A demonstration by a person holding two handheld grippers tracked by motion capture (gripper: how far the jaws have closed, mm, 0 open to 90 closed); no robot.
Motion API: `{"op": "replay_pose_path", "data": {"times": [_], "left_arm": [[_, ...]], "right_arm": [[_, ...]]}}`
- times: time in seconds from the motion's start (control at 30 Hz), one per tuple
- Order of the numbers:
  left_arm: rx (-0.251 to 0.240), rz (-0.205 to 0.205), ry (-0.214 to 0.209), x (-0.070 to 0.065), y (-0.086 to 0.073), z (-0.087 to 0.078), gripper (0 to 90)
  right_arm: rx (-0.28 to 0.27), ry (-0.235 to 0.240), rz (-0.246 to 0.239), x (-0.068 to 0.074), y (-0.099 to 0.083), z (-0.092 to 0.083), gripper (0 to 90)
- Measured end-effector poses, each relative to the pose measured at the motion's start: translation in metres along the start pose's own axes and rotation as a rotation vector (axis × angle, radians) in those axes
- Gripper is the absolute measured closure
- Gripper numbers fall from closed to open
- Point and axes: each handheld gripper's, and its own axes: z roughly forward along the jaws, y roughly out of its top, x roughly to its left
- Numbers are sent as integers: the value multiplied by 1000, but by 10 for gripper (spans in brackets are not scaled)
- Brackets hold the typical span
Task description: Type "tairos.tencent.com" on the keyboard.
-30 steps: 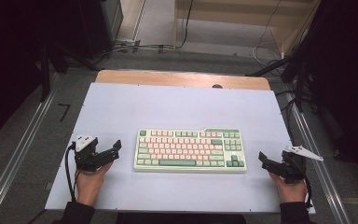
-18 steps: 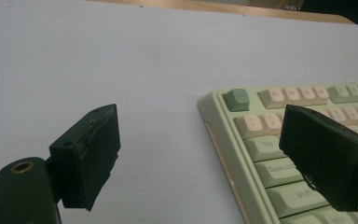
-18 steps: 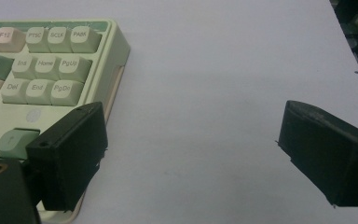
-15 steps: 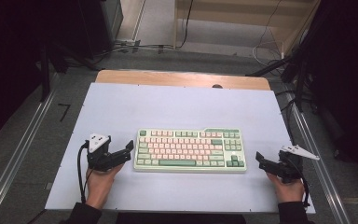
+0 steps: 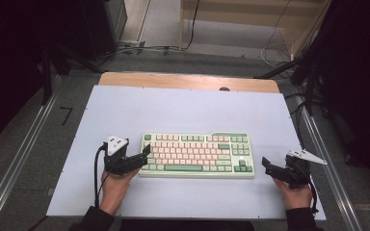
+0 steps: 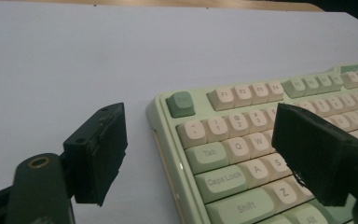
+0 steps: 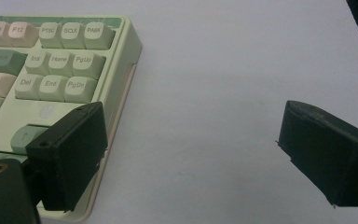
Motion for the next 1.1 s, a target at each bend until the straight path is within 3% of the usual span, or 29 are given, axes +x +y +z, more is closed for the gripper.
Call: {"op": "replay_pose_path", "data": {"times": [0.37, 0.63, 1.1], "left_arm": [[16, 51, -71, -16, 3, 11, 395], [25, 92, -94, -25, 6, 17, 594], [93, 153, -151, -46, 9, 33, 893]], "right_arm": [[1, 1, -2, 0, 0, 1, 61], [1, 1, -6, 1, 0, 1, 61], [9, 2, -6, 1, 0, 2, 62]]}}
